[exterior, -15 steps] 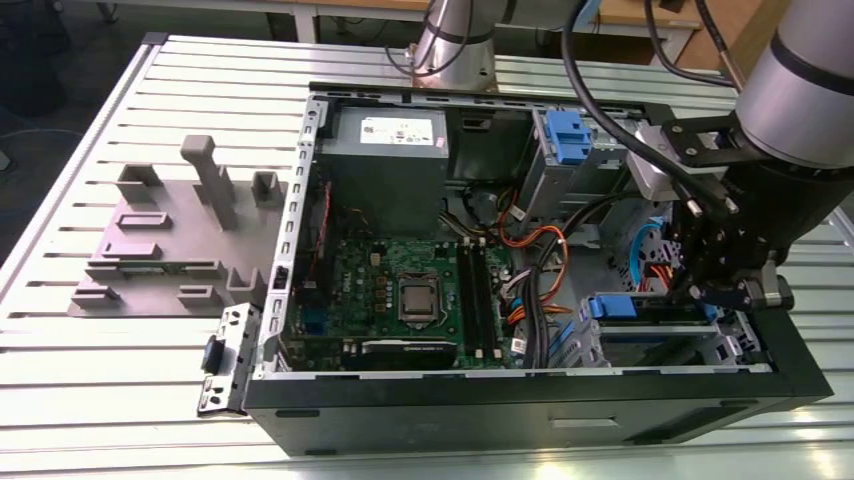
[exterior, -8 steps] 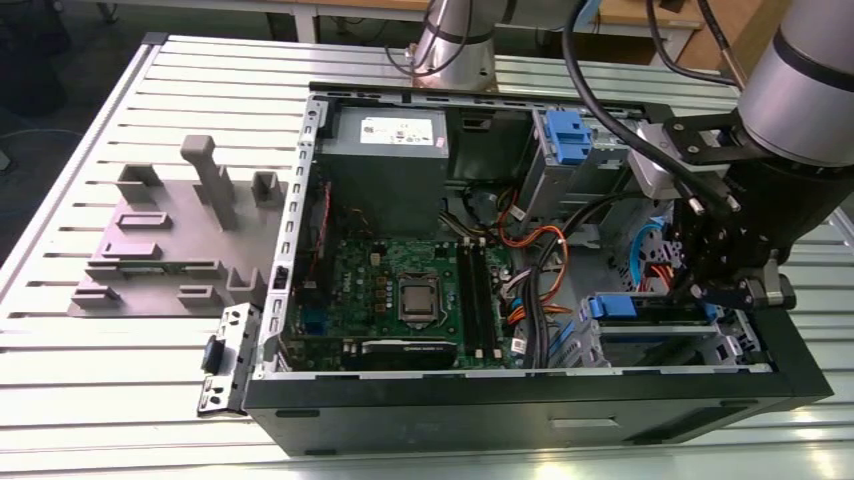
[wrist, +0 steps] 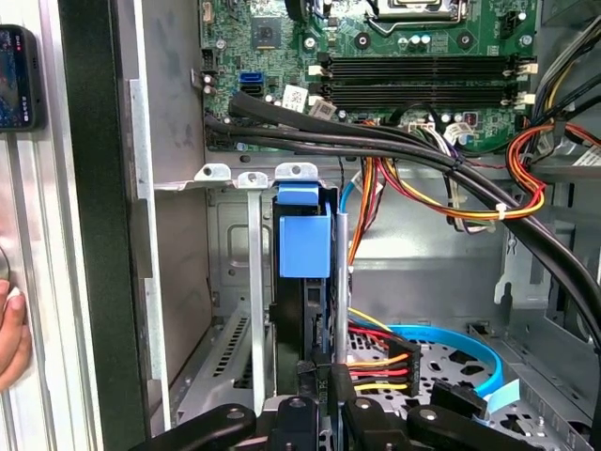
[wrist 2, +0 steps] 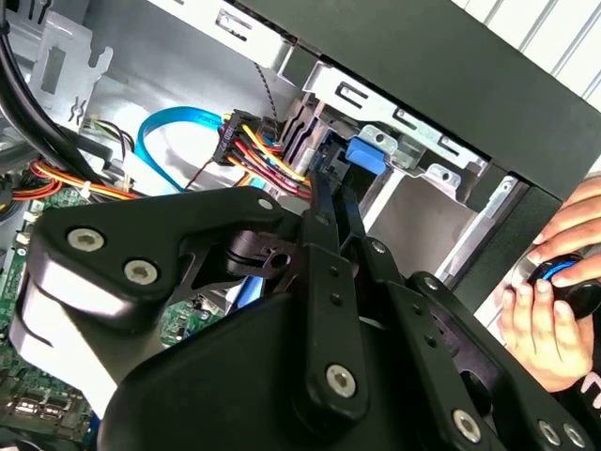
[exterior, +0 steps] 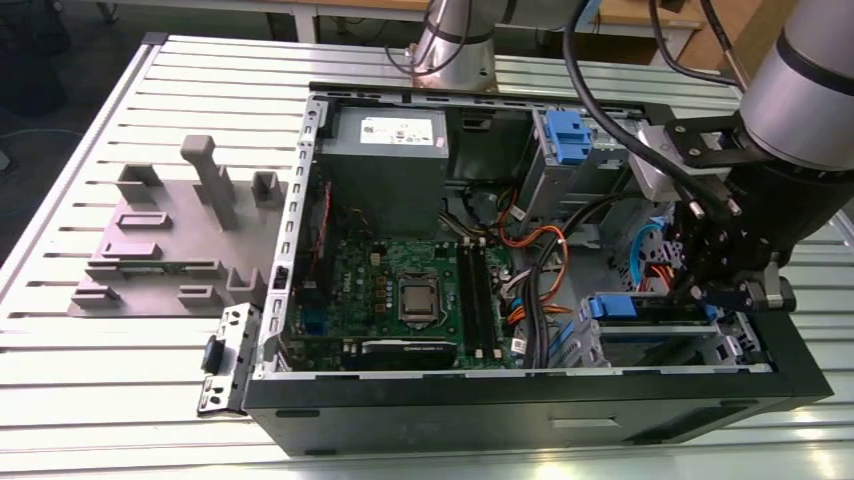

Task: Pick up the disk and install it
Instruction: 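Insert the first disk wire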

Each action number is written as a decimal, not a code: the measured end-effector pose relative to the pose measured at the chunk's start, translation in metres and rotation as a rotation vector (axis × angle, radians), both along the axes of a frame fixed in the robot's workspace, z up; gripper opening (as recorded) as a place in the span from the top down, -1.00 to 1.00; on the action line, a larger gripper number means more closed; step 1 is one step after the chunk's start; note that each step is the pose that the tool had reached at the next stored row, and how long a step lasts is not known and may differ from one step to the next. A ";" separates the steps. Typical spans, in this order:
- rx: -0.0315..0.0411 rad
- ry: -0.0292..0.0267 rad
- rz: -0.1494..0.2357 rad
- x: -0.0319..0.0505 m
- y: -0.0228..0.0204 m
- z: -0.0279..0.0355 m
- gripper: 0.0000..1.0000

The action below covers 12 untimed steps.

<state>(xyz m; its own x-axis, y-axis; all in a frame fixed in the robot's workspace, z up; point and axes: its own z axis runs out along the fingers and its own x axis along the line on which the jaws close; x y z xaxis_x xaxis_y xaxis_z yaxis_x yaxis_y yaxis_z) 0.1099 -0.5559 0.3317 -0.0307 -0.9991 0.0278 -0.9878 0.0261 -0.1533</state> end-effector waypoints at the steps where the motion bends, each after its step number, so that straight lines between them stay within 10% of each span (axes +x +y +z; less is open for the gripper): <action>1: 0.0046 0.0000 -0.001 0.0000 -0.0006 0.0000 0.65; 6: 0.0381 -0.0001 -0.003 0.0000 -0.0036 -0.0002 0.65; 12: 0.0396 0.0000 -0.005 0.0004 -0.0055 -0.0003 0.65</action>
<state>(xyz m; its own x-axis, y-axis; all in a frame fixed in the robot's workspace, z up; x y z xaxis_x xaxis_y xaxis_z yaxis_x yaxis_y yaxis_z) 0.1103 -0.5614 0.3314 -0.0355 -0.9993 -0.0118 -0.9877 0.0369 -0.1521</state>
